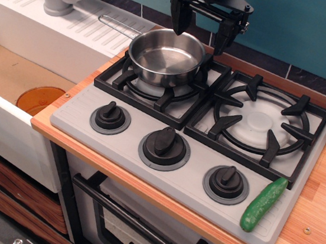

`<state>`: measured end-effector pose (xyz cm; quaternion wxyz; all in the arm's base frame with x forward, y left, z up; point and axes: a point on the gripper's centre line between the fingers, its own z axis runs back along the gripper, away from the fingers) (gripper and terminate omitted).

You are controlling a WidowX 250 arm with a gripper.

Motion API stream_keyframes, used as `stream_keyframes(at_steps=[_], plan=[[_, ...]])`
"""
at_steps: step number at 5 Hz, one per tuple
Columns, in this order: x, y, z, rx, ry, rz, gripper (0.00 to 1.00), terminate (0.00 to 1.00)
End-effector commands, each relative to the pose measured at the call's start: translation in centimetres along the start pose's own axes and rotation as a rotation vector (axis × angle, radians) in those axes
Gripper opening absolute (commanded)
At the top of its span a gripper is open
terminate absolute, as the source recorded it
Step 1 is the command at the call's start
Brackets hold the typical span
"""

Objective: Put pot or pan on stove and put pickle in pot or pan

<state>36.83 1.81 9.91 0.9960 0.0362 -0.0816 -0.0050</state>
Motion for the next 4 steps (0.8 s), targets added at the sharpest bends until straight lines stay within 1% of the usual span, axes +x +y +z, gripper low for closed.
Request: stream_keyframes(at_steps=[1,2,4], plan=[[0.0,0.0,0.0,0.0,0.0,0.0,1.0,0.0],[-0.1,-0.1,-1.6,0.002,-0.034,-0.003,1.0,0.0],[0.1,0.1,-3.8,-0.001,-0.073,-0.014,1.0,0.0]])
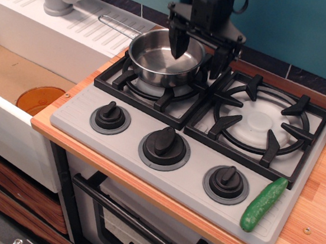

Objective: Put pot or pan on stove and put pickle in pot or pan

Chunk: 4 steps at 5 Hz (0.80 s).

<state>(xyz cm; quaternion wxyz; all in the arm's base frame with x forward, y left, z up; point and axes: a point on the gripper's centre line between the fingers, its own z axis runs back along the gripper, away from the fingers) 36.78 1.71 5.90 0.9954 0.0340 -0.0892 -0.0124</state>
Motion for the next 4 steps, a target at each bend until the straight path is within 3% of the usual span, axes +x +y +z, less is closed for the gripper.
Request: stream_keyframes(at_steps=[1,2,4], plan=[[0.7,0.7,-0.6,0.005,-0.071,-0.002,1.0,0.0],[0.4,0.5,-0.8,0.025,-0.052,0.012,0.0,0.0],[0.5,-0.2,1.0,0.041,-0.01,0.033,0.0,0.0]])
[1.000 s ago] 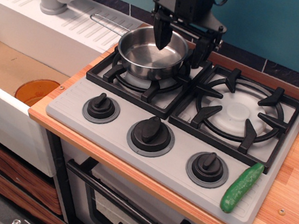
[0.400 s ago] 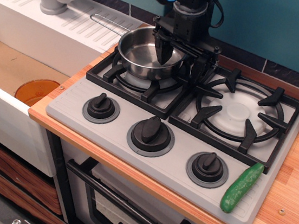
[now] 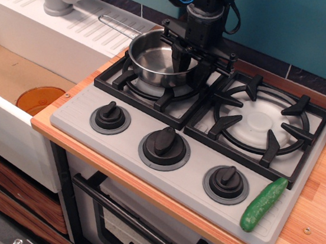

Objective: Put pot or pan on stove and put pickle in pot or pan

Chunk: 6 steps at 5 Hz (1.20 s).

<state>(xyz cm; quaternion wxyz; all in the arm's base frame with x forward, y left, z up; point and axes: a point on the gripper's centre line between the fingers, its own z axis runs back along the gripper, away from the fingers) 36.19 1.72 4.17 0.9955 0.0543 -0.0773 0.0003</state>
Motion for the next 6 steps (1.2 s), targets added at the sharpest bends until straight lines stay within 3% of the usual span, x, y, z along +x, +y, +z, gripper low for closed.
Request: stream_keyframes(at_steps=[1,2,4,6], plan=[[1.7,-0.1,3.1,-0.007,-0.035,0.008,0.0,0.0],[2.4,-0.4,3.7,-0.02,-0.052,-0.001,0.0,0.0],[2.7,-1.2,7.5,-0.01,0.002,0.004,0.0,0.0],[2.8,-5.4,10.1,0.002,0.034,0.032,0.0,0.0]])
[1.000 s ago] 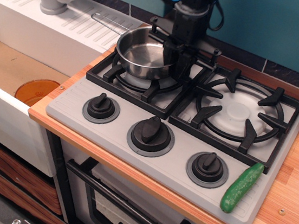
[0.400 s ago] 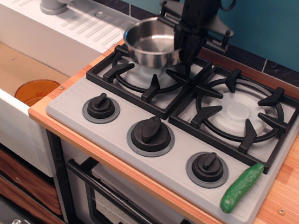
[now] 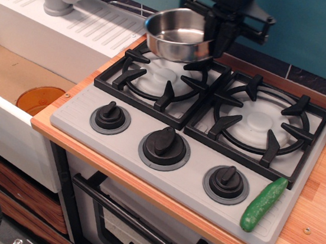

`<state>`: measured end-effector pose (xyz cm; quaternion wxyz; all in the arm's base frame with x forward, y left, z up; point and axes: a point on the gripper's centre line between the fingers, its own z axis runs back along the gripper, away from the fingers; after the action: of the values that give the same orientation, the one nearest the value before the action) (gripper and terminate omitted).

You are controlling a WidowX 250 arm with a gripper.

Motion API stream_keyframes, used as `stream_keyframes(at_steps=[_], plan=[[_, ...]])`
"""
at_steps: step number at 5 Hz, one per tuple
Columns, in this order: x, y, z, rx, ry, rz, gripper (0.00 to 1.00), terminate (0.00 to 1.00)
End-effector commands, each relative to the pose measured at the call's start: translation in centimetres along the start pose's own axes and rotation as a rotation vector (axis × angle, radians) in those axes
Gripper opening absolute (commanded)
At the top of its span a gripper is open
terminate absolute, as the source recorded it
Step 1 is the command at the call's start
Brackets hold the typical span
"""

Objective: Put pot or pan on stove and put pickle in pot or pan

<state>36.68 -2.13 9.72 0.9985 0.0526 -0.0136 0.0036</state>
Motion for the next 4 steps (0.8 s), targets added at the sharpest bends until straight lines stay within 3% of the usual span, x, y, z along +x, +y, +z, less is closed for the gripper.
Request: stream_keyframes(at_steps=[1,3,4], plan=[[0.9,-4.8,5.0,0.024,-0.089,0.046,0.0,0.0],[1.1,-9.3,4.6,0.032,-0.09,0.074,0.0,0.0],[1.0,-10.1,3.7,0.029,-0.095,0.07,0.0,0.0]])
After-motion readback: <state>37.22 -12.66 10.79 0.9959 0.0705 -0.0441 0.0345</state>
